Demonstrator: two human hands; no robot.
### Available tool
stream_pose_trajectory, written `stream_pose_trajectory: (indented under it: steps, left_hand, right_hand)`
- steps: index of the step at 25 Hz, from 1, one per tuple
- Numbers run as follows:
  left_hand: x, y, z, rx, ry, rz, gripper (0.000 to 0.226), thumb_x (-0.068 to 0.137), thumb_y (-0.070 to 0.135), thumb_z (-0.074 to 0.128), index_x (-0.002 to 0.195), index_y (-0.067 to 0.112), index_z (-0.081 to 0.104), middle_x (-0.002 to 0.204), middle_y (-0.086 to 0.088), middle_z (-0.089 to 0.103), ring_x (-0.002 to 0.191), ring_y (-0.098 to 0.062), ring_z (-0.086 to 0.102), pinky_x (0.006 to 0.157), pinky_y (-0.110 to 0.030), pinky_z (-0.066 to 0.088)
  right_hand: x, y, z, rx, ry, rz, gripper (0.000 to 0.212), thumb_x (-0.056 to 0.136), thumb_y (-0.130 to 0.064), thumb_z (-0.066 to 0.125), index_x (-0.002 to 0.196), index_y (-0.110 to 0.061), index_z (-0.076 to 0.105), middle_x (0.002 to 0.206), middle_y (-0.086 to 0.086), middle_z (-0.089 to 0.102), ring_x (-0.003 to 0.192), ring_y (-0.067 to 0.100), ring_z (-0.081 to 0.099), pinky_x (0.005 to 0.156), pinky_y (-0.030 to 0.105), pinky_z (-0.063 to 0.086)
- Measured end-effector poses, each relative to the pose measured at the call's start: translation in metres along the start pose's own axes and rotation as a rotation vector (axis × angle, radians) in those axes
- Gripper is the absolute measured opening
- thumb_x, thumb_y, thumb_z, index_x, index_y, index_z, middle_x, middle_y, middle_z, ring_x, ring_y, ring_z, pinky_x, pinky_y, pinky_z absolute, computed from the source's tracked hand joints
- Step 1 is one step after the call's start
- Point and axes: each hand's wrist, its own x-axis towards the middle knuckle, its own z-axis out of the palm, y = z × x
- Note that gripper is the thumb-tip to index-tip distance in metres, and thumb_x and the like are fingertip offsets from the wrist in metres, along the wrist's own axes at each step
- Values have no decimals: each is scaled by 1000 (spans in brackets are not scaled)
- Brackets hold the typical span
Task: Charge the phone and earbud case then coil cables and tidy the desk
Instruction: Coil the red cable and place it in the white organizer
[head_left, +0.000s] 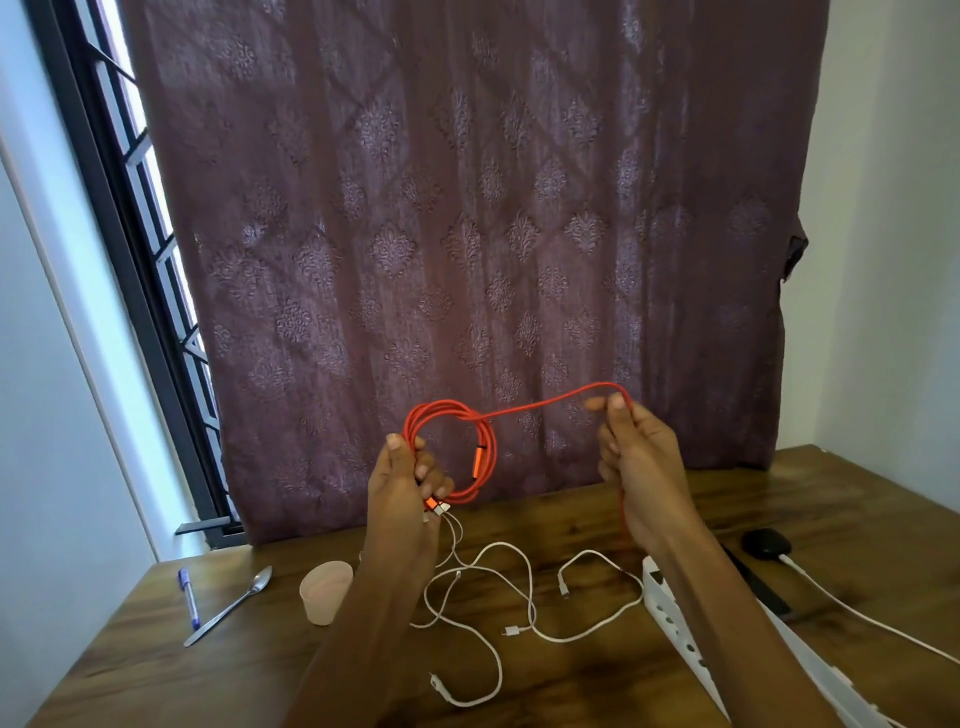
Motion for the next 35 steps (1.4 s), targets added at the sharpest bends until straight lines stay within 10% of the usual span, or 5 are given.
stream_pose_trajectory:
  steps: [7,14,24,29,35]
  left_hand:
    - [-8,2,1,-74,0,-49,34,100,27,30,75,11,48,40,8,39,32,-2,31,34,-14,30]
    - [-21,-13,5,-76,17,-157,34,99,30,33,76,12,50,44,6,46,36,-4,42,39,-15,40]
    - [-7,15,8,749,-260,-54,34,96,34,39,120,15,54,106,2,65,99,-11,61,92,-29,47]
    - [-9,26,20,1160,-624,143,17,92,23,51,106,24,62,75,14,64,61,5,59,61,-12,47]
    - [-19,16,20,938,-490,223,24,94,12,48,94,28,66,61,12,56,49,3,45,51,-13,39]
  right_hand:
    - [-19,19,5,-365,-254,174,38,78,10,62,112,-8,60,87,0,60,71,10,56,60,17,47]
    - [-29,18,31,-145,-392,141,24,86,-10,60,110,-12,63,93,2,75,73,4,66,45,16,45]
    - [-20,-2,15,-331,-431,114,23,90,0,52,109,-3,64,87,11,70,63,-4,64,49,7,42]
    - [-16,-12,16,-364,-467,55,11,86,-1,59,95,5,59,78,20,67,72,24,59,68,30,46]
    - [-12,-21,7,-395,-442,-163,15,82,1,63,89,-9,72,82,4,72,75,8,67,71,16,52]
